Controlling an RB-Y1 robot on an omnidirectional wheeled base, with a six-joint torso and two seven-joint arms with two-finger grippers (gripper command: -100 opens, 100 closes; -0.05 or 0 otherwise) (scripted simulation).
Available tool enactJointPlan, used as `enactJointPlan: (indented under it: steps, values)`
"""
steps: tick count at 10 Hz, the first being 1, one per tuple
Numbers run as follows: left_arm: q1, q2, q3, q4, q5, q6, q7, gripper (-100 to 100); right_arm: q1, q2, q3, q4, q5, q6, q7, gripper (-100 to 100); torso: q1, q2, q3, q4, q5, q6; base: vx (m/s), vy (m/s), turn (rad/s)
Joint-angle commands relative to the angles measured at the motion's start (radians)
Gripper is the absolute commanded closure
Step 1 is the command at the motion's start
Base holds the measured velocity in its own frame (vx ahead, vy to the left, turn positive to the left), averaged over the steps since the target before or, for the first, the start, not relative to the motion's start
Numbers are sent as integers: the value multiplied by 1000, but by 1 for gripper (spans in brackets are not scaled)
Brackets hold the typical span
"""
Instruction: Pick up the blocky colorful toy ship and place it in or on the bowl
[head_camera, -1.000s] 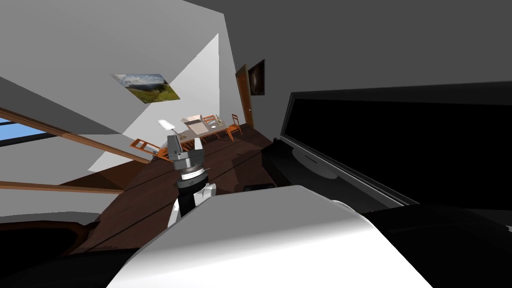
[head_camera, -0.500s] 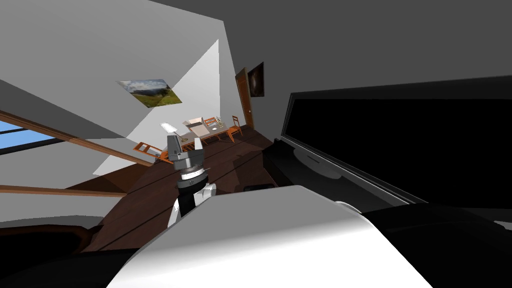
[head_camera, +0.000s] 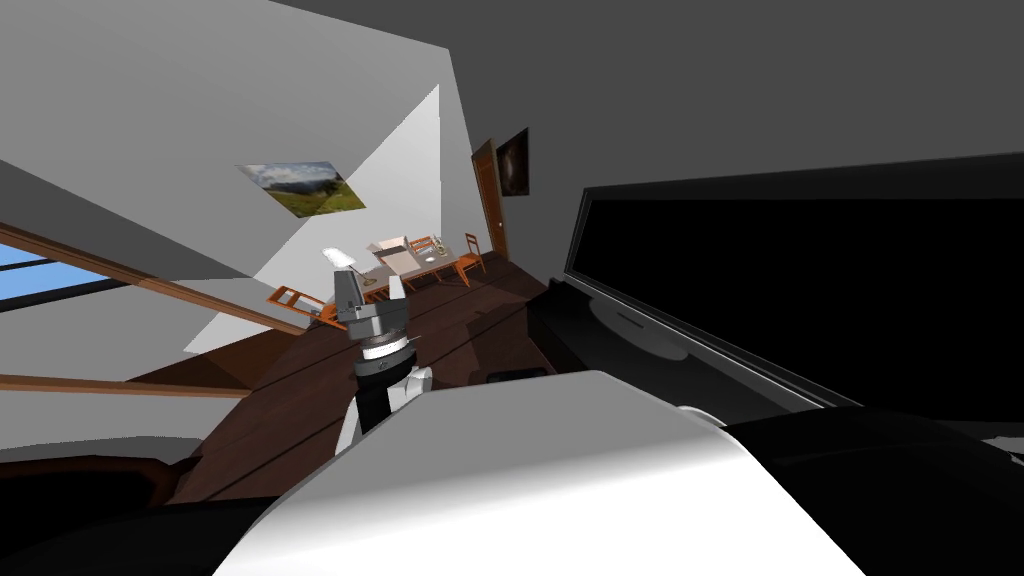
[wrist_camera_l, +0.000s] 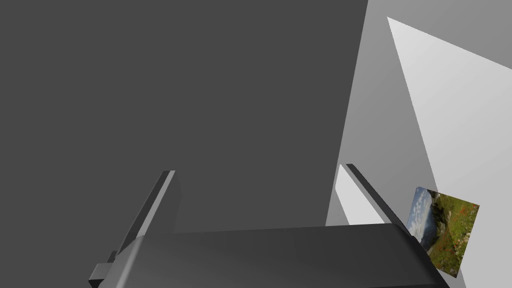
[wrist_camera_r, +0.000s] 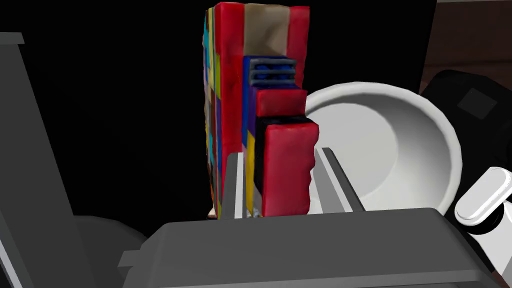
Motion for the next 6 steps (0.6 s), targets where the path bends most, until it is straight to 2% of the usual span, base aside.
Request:
enactJointPlan:
  steps: [1, 3, 4, 6]
  values:
    - [0, 0, 0, 0, 0, 0, 0, 0, -4, -2, -9, -4, 9, -34, -6, 100, 0, 0, 0, 0, 0, 0, 48, 63, 21]
    - [0, 0, 0, 0, 0, 0, 0, 0, -6, -16, -22, -12, 24, -73, -25, 100, 5, -6, -3, 0, -5, -5, 86, 79, 32]
    - [0, 0, 0, 0, 0, 0, 0, 0, -6, -16, -22, -12, 24, -73, -25, 100, 6, -9, -4, 0, -8, -7, 57, 61, 21]
    - [0, 0, 0, 0, 0, 0, 0, 0, -9, -27, -36, -19, 38, -109, -43, 100, 8, -10, -5, 0, -11, -10, 50, 80, 34]
